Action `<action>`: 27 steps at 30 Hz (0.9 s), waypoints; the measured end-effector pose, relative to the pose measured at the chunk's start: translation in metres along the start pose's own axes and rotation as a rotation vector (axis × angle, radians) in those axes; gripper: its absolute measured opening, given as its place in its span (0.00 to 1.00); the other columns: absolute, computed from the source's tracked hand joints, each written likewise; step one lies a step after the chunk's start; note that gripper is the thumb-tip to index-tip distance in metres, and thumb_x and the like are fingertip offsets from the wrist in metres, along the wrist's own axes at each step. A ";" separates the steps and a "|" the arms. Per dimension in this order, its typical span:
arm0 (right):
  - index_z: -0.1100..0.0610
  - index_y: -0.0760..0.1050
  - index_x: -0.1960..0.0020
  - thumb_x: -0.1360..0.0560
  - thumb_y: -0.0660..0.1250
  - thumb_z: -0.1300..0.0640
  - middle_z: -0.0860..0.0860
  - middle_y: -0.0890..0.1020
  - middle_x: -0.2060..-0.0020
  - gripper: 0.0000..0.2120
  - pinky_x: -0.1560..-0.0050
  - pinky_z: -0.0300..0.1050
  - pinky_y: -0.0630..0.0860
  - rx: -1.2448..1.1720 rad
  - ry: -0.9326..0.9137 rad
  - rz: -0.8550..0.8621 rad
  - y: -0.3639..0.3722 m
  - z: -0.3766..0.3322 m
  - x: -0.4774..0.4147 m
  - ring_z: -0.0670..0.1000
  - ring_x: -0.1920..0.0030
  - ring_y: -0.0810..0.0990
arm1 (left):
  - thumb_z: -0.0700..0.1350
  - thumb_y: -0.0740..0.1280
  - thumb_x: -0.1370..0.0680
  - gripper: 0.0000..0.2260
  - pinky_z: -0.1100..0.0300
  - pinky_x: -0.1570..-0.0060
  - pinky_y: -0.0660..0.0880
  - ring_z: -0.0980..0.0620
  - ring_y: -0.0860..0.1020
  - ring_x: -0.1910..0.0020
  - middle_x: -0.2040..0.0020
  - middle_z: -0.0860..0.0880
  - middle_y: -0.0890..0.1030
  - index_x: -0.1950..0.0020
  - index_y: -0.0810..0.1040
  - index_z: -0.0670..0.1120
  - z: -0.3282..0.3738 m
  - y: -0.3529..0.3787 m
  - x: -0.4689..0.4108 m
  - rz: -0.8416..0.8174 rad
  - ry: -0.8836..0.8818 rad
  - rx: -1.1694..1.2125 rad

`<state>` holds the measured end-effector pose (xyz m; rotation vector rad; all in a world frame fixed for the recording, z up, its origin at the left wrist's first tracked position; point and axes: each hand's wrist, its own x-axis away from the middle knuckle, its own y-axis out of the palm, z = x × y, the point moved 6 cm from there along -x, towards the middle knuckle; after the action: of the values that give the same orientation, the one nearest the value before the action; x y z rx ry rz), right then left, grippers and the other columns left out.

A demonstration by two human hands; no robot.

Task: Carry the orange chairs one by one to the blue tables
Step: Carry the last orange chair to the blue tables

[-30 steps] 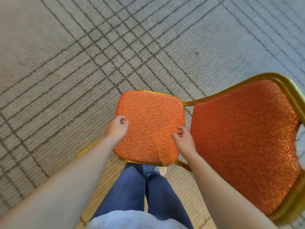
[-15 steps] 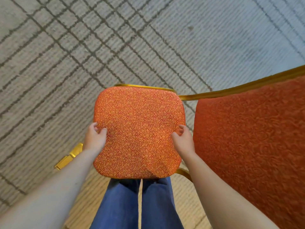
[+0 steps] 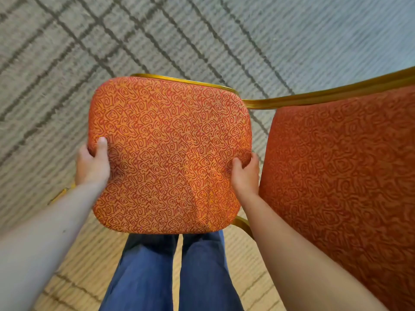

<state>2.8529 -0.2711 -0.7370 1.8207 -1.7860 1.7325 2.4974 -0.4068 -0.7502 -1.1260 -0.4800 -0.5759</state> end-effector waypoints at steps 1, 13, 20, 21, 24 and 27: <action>0.52 0.62 0.28 0.22 0.61 0.48 0.53 0.72 0.32 0.25 0.31 0.52 0.66 -0.018 0.003 -0.003 0.002 0.003 -0.003 0.57 0.33 0.71 | 0.62 0.56 0.20 0.26 0.49 0.38 0.67 0.38 0.73 0.36 0.34 0.39 0.74 0.32 0.70 0.43 -0.002 0.000 0.000 0.004 -0.012 -0.007; 0.52 0.74 0.35 0.33 0.77 0.45 0.47 0.83 0.45 0.30 0.40 0.52 0.78 -0.338 0.079 -0.168 0.013 0.030 -0.035 0.48 0.46 0.82 | 0.68 0.58 0.24 0.31 0.56 0.49 0.70 0.47 0.77 0.45 0.47 0.47 0.80 0.38 0.78 0.44 -0.019 0.006 -0.016 0.032 -0.025 0.132; 0.51 0.77 0.40 0.31 0.77 0.49 0.48 0.85 0.48 0.22 0.42 0.51 0.80 -0.410 0.084 -0.201 0.017 0.029 -0.036 0.47 0.49 0.84 | 0.69 0.60 0.26 0.25 0.60 0.52 0.69 0.52 0.76 0.50 0.50 0.50 0.78 0.51 0.79 0.48 -0.018 0.008 -0.014 0.033 -0.067 0.161; 0.51 0.78 0.41 0.31 0.76 0.49 0.48 0.85 0.49 0.20 0.42 0.50 0.80 -0.415 0.087 -0.205 0.017 0.029 -0.036 0.47 0.49 0.84 | 0.70 0.60 0.26 0.26 0.60 0.52 0.70 0.52 0.76 0.50 0.50 0.51 0.78 0.49 0.79 0.48 -0.019 0.008 -0.015 0.023 -0.077 0.158; 0.49 0.78 0.46 0.30 0.76 0.50 0.48 0.85 0.50 0.15 0.43 0.50 0.80 -0.425 0.103 -0.221 0.018 0.030 -0.037 0.48 0.49 0.84 | 0.73 0.59 0.30 0.35 0.56 0.44 0.73 0.50 0.78 0.46 0.48 0.51 0.79 0.38 0.78 0.48 -0.023 0.007 -0.019 -0.009 -0.084 0.139; 0.46 0.77 0.50 0.30 0.76 0.49 0.46 0.84 0.51 0.12 0.44 0.48 0.80 -0.417 0.114 -0.222 0.018 0.033 -0.040 0.46 0.50 0.84 | 0.75 0.57 0.31 0.37 0.56 0.43 0.72 0.51 0.76 0.46 0.47 0.51 0.78 0.37 0.78 0.49 -0.023 0.008 -0.020 -0.029 -0.083 0.123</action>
<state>2.8730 -0.2739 -0.7883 1.6357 -1.6696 1.2446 2.4890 -0.4224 -0.7763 -1.0299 -0.5963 -0.5188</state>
